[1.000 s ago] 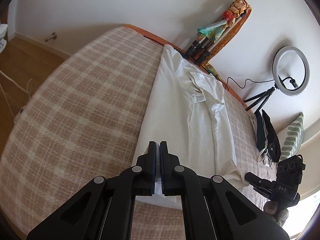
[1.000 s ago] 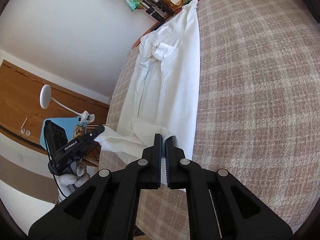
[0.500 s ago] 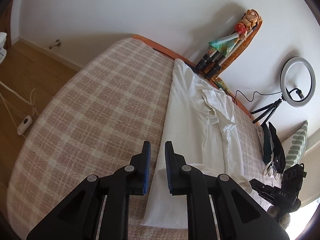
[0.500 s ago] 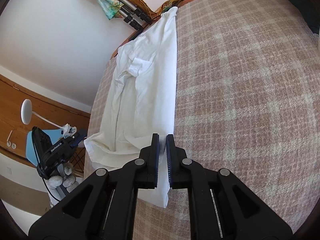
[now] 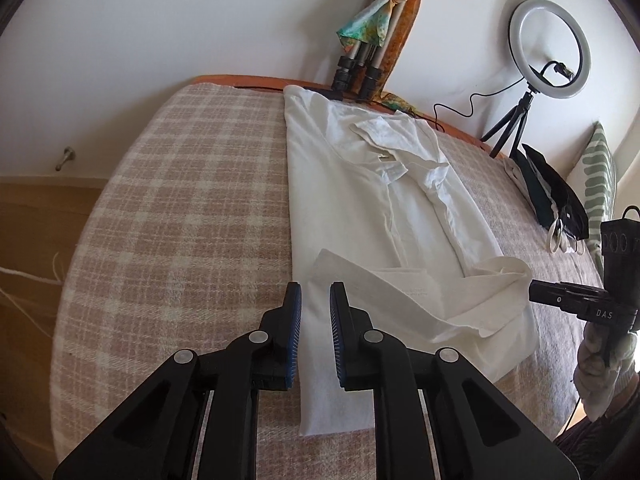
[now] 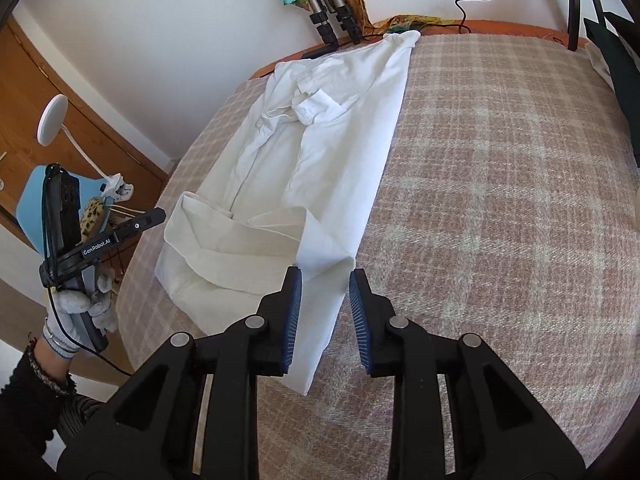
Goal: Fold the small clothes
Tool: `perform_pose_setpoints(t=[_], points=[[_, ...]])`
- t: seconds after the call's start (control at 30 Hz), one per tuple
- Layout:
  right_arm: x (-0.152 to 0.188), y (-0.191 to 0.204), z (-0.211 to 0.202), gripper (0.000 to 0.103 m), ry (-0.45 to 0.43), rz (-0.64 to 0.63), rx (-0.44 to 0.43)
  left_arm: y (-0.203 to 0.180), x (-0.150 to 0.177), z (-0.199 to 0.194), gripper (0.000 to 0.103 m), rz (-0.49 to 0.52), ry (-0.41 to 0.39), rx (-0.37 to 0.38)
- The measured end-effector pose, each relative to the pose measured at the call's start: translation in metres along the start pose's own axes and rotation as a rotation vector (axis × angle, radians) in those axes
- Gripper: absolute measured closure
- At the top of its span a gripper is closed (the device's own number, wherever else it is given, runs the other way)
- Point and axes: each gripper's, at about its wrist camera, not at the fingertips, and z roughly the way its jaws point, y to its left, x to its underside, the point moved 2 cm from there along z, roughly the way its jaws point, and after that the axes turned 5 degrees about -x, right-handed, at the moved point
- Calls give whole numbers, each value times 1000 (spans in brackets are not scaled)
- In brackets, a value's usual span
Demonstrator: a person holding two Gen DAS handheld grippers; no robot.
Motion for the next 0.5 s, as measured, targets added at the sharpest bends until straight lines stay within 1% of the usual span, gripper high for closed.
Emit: perform_pose_setpoints(t=[0.03, 0.1, 0.17, 0.27, 0.4, 0.5], points=[[-1, 2, 2, 76, -2, -17, 17, -3, 0, 4, 81, 23, 4, -10], [-4, 4, 5, 75, -1, -30, 26, -10, 0, 10, 76, 65, 9, -28], [-9, 2, 5, 75, -8, -11, 10, -14, 0, 16, 76, 91, 14, -47], [-16, -8, 0, 74, -30, 49, -34, -16, -2, 22, 76, 101, 15, -59], [-18, -12, -6, 74, -43, 21, -25, -17, -2, 25, 76, 110, 8, -62], [-18, -13, -2, 74, -33, 13, -41, -18, -2, 30, 76, 108, 16, -54]])
